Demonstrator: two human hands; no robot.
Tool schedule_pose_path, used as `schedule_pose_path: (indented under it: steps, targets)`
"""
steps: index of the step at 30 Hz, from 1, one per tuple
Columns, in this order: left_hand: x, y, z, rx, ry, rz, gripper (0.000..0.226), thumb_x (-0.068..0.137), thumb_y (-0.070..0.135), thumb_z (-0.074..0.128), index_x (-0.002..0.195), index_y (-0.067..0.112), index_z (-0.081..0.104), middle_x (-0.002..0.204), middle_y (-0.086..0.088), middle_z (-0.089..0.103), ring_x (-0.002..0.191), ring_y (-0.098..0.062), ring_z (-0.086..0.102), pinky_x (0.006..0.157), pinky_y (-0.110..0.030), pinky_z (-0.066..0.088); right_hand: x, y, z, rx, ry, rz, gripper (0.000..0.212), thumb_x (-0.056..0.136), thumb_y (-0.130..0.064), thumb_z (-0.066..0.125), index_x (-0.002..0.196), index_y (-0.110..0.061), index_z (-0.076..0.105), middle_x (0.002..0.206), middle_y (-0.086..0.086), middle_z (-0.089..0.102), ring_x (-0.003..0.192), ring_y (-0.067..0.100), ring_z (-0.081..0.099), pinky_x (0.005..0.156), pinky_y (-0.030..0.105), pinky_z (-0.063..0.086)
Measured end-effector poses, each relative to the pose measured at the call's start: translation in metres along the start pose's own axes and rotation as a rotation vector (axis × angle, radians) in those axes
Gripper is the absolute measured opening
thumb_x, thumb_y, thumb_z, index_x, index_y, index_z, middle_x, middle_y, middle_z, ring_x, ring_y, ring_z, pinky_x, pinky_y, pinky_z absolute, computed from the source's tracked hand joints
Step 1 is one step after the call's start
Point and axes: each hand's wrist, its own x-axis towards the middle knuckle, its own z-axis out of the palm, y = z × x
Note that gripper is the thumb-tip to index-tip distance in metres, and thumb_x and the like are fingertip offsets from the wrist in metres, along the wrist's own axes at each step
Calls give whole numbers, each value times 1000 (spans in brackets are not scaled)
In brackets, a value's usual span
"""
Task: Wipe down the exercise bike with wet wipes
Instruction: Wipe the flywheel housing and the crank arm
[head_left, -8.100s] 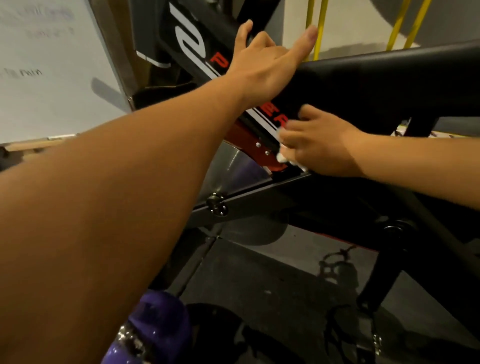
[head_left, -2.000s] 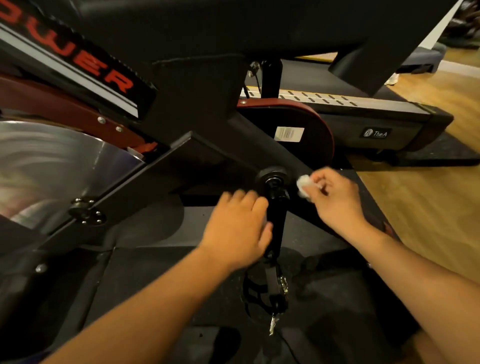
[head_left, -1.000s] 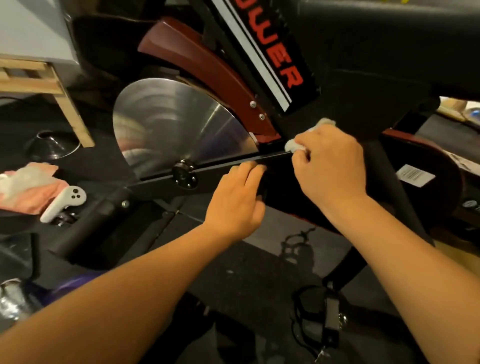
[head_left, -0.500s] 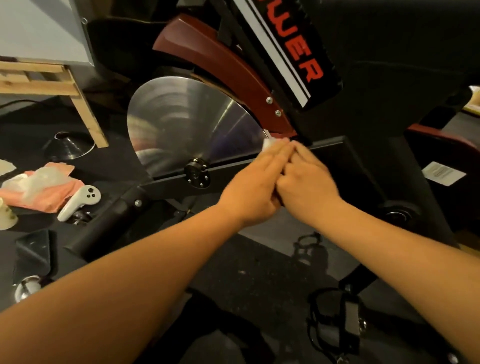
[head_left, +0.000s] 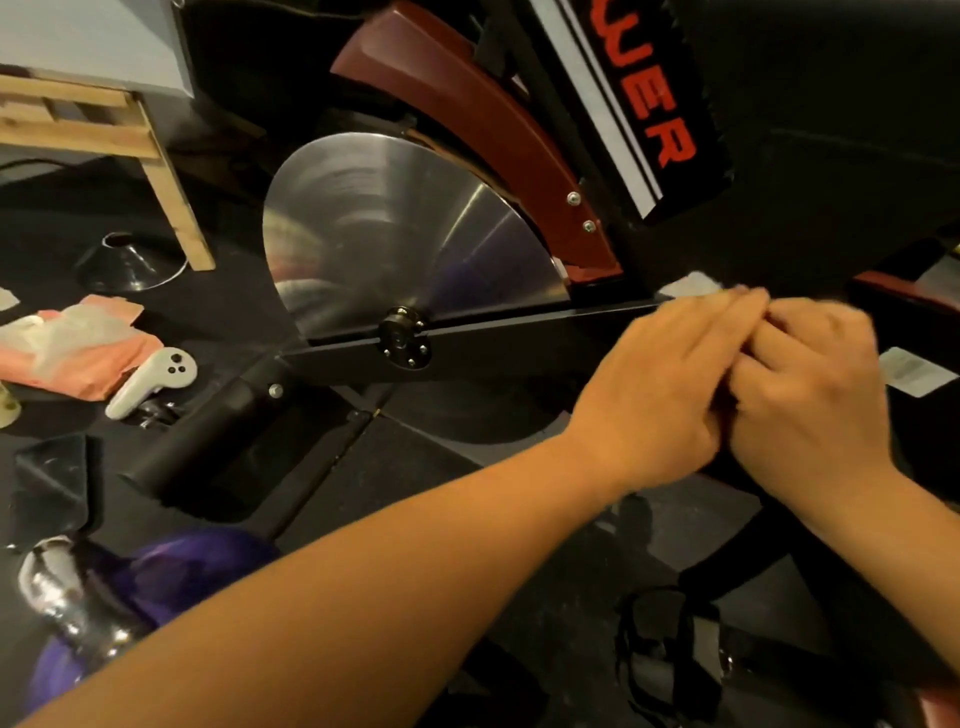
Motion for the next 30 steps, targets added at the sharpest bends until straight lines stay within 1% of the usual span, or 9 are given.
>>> schedule_pose_path:
  steps: [2, 7, 12, 15, 19, 22, 26, 28, 30]
  targets:
    - [-11, -4, 8, -1, 29, -135, 54, 76, 3, 55, 129, -1, 56, 127, -17, 55, 114, -31, 50, 98, -37, 44, -12, -3, 6, 34, 19, 92, 18, 95, -3, 50, 94, 4, 66, 96, 21, 63, 87, 39, 58, 75, 46, 45]
    - [-38, -49, 6, -248, 242, -978, 10, 81, 13, 61, 74, 19, 65, 73, -2, 66, 72, -12, 59, 66, -29, 48, 31, -68, 56, 266, 65, 217, 14, 82, -3, 57, 85, -1, 70, 97, 18, 65, 73, 34, 64, 62, 35, 53]
    - [-48, -84, -41, -661, 576, -1374, 30, 89, 4, 51, 59, 11, 52, 37, 6, 47, 34, -6, 44, 41, -20, 35, 56, -130, 94, 653, -214, 537, 17, 94, -13, 50, 104, -11, 64, 100, -1, 59, 86, 15, 57, 76, 29, 49]
    - [-25, -73, -53, -859, 635, -1344, 23, 92, 10, 51, 70, 13, 54, 42, 5, 49, 34, -6, 44, 37, -18, 35, 50, -123, 82, 738, -171, 621, 23, 93, -15, 49, 109, -8, 65, 94, -5, 52, 82, 2, 46, 78, 22, 46]
    - [3, -32, -10, -886, 386, -1287, 18, 83, 23, 60, 66, 17, 62, 54, 0, 58, 50, -15, 56, 59, -28, 48, 12, -70, 40, 430, 121, 652, 16, 87, -12, 63, 96, -8, 75, 91, 5, 65, 78, 6, 55, 74, -3, 29]
    - [3, -5, 15, -714, 235, -1233, 21, 81, 37, 67, 69, 20, 68, 75, -6, 71, 78, -22, 69, 80, -41, 57, -9, -44, 25, 386, 92, 714, 14, 87, -15, 65, 94, -10, 76, 87, 7, 69, 80, 16, 63, 72, 8, 38]
    - [-19, -30, -1, -444, 98, -1113, 30, 91, 41, 61, 78, 15, 67, 77, -4, 70, 75, -18, 68, 74, -38, 58, -3, -75, 44, 486, -38, 799, 11, 87, -13, 64, 89, -13, 74, 75, 0, 65, 69, 13, 60, 65, 7, 39]
    - [-35, -58, -22, -306, 71, -1074, 31, 94, 44, 56, 81, 18, 66, 76, -2, 69, 74, -16, 67, 71, -36, 57, 9, -108, 60, 583, -127, 871, 13, 89, -17, 63, 95, -20, 73, 83, -2, 68, 82, 18, 63, 74, 23, 48]
    - [-56, -85, -41, -248, 134, -1115, 34, 94, 47, 55, 82, 17, 66, 78, 0, 68, 75, -14, 65, 69, -33, 53, 28, -140, 77, 705, -162, 943, 14, 91, -19, 62, 98, -24, 73, 84, -10, 65, 93, 19, 63, 78, 23, 47]
